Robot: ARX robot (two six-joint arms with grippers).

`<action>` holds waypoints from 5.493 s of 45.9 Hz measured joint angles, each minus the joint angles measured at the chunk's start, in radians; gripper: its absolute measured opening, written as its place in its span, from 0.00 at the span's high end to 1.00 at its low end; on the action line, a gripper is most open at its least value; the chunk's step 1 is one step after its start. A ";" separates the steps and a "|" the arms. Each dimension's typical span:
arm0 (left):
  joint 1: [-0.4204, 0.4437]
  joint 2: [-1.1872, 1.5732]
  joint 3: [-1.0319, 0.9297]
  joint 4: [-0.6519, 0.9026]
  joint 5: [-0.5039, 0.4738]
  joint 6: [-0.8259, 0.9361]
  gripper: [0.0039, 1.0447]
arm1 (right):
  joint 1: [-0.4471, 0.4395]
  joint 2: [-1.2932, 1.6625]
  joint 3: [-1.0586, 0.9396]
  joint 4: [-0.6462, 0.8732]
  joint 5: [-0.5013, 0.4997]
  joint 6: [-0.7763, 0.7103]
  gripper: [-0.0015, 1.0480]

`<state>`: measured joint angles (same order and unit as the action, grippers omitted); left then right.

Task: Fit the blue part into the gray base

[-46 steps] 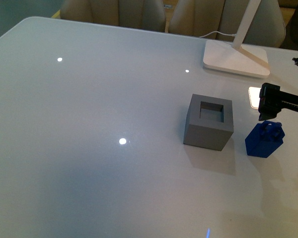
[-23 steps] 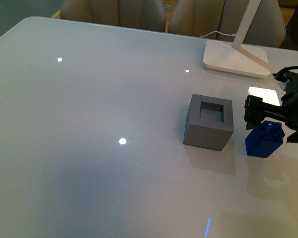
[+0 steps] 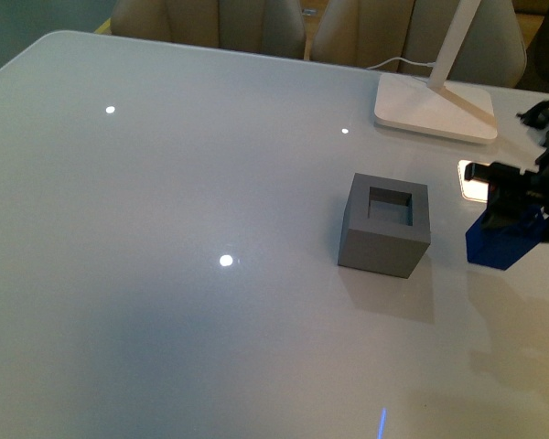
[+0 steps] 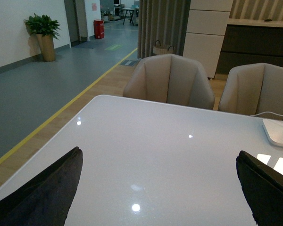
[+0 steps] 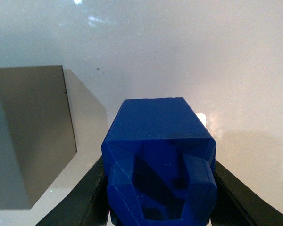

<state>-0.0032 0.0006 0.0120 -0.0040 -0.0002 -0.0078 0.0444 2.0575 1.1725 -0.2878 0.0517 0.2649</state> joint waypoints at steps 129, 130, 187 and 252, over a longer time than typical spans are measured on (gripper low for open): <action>0.000 0.000 0.000 0.000 0.000 0.000 0.07 | 0.298 -0.124 0.039 0.043 0.194 0.169 0.09; 0.000 0.000 0.000 0.000 0.000 0.000 0.07 | 0.302 -0.156 0.019 0.065 0.211 0.163 0.09; 0.000 0.000 0.000 0.000 0.000 0.000 0.07 | -0.040 -1.230 -1.147 1.073 -0.050 -0.259 0.98; 0.000 0.000 0.000 0.000 0.000 0.000 0.07 | -0.041 -2.045 -1.154 0.294 -0.050 -0.259 0.98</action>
<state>-0.0032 0.0006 0.0120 -0.0040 -0.0006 -0.0078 0.0032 0.0128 0.0181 0.0067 0.0017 0.0055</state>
